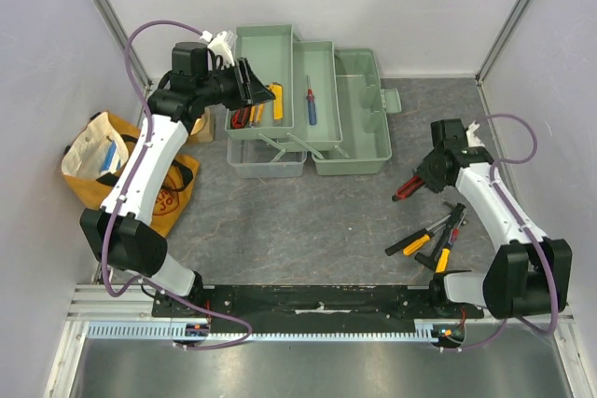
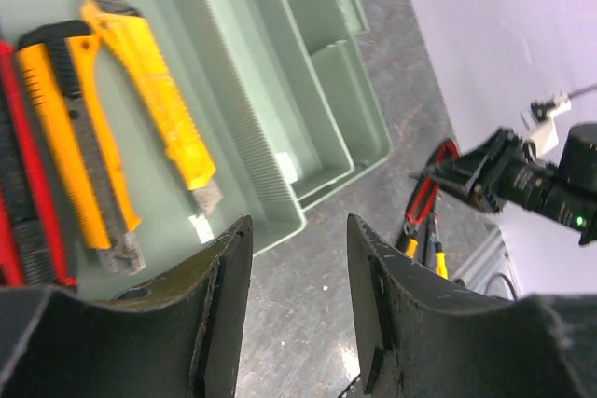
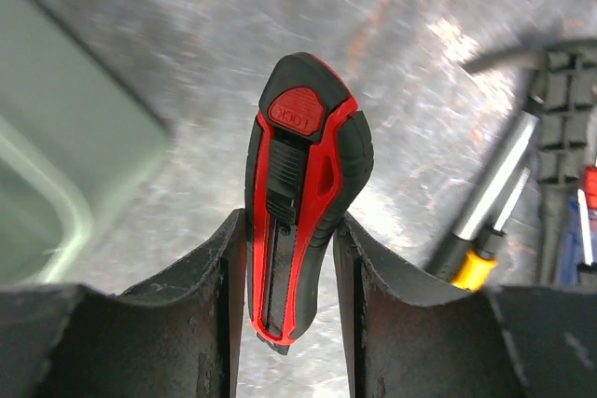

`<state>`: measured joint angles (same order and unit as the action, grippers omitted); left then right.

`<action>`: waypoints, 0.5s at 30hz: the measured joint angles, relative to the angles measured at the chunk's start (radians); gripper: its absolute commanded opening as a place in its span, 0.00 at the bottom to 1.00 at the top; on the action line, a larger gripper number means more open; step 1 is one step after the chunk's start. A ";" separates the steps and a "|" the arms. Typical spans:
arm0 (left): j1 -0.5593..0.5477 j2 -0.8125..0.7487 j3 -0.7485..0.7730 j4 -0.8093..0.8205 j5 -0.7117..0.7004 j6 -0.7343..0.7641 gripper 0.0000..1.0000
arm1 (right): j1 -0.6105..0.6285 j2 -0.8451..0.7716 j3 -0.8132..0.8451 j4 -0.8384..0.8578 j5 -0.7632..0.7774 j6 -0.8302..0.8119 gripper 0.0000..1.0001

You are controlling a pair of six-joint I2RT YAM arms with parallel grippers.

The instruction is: Pack the tool kit

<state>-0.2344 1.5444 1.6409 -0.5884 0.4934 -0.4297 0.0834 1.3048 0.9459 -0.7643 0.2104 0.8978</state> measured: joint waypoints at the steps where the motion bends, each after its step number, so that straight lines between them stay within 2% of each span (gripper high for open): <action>1: -0.001 0.000 -0.003 0.010 0.022 0.000 0.52 | 0.000 -0.011 0.029 0.003 -0.003 0.000 0.04; 5: -0.021 0.000 -0.023 0.071 0.129 0.000 0.57 | 0.001 -0.049 0.125 0.024 -0.030 -0.010 0.02; 9: -0.086 0.000 -0.043 0.135 0.203 0.004 0.66 | 0.018 -0.062 0.230 0.055 -0.083 -0.035 0.00; 15: -0.207 0.001 -0.048 0.210 0.247 0.010 0.75 | 0.126 -0.067 0.371 0.208 -0.200 -0.066 0.01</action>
<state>-0.4412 1.5452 1.5932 -0.3786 0.7403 -0.4194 0.2096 1.2381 1.3170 -0.5564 0.0105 0.8322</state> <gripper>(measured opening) 0.709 0.439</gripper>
